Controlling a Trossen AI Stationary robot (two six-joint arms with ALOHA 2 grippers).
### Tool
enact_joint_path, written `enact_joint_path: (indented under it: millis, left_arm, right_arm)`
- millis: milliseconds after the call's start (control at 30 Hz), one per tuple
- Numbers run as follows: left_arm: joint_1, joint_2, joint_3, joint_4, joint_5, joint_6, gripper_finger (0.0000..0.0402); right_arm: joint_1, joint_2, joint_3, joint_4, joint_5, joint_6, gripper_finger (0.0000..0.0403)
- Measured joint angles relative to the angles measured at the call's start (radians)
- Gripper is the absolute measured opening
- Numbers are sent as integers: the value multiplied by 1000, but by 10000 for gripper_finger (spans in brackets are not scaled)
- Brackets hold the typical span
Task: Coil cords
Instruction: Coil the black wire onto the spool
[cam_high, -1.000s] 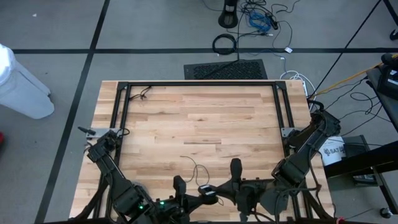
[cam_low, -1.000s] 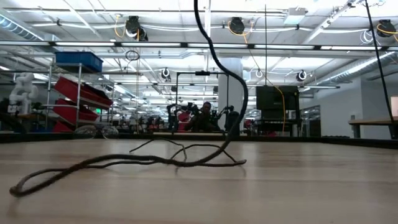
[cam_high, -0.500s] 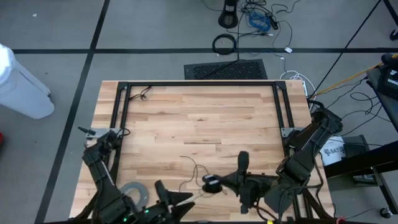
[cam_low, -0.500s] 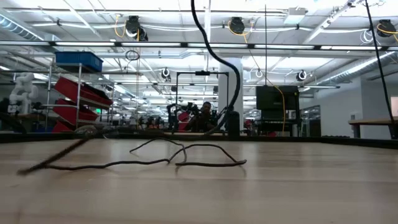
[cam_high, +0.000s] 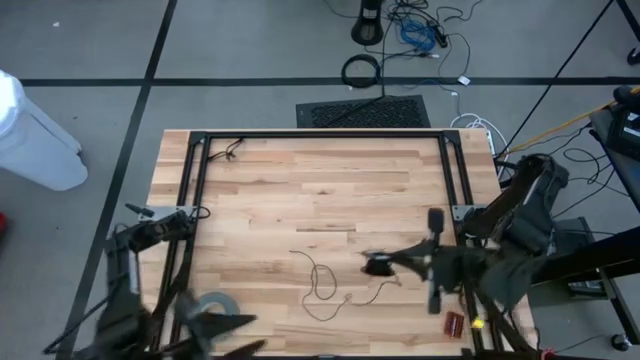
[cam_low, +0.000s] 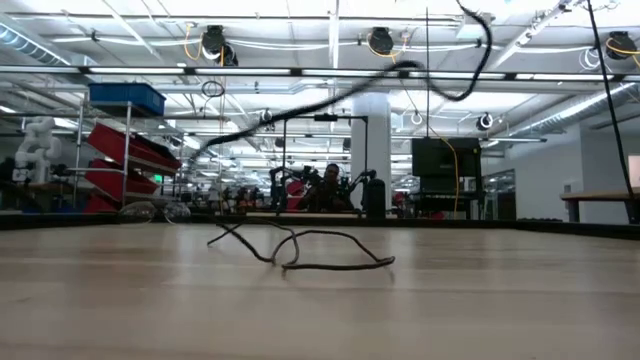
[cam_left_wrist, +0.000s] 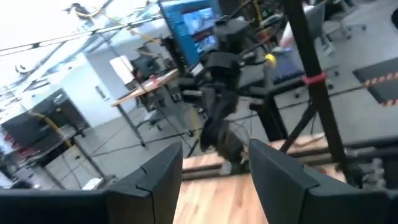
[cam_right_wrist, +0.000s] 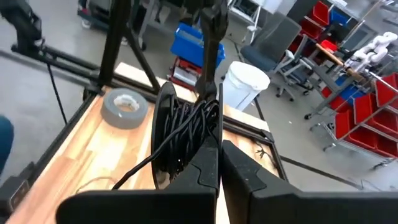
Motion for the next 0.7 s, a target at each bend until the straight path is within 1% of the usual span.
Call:
enact_joint_path:
  millis: [67, 133, 200, 300, 367, 433, 500, 567, 633, 700]
  left_arm:
    - [40, -7, -1, 37, 107, 16, 189]
    - [83, -7, -5, 39, 226, -27, 189]
    - [131, -13, -6, 20, 320, -70, 189]
    - [220, -21, -5, -89, 471, -205, 189]
    - [299, -4, -22, -152, 627, -318, 189]
    - [380, 33, -65, -128, 793, -367, 185]
    - [458, 91, -107, -21, 924, -354, 178]
    - [532, 153, -127, 121, 980, -340, 171]
    - [594, 194, -127, 227, 984, -338, 163]
    - [646, 214, -127, 267, 966, -320, 157]
  right_arm:
    - [12, -41, 0, -11, -2, 1, 0]
    - [29, -86, 0, -36, -5, -10, 0]
    - [48, -135, 0, -82, -6, -18, 0]
    - [73, -198, 0, -196, -5, 10, 0]
    - [84, -231, 0, -278, -5, 60, 0]
    - [95, -257, 0, -353, -5, 105, 0]
    - [103, -276, 0, -409, -5, 143, 0]
    - [108, -287, 0, -441, -5, 180, 0]
    - [112, -291, 0, -458, -5, 209, 0]
    - [120, -293, 0, -472, -5, 250, 0]
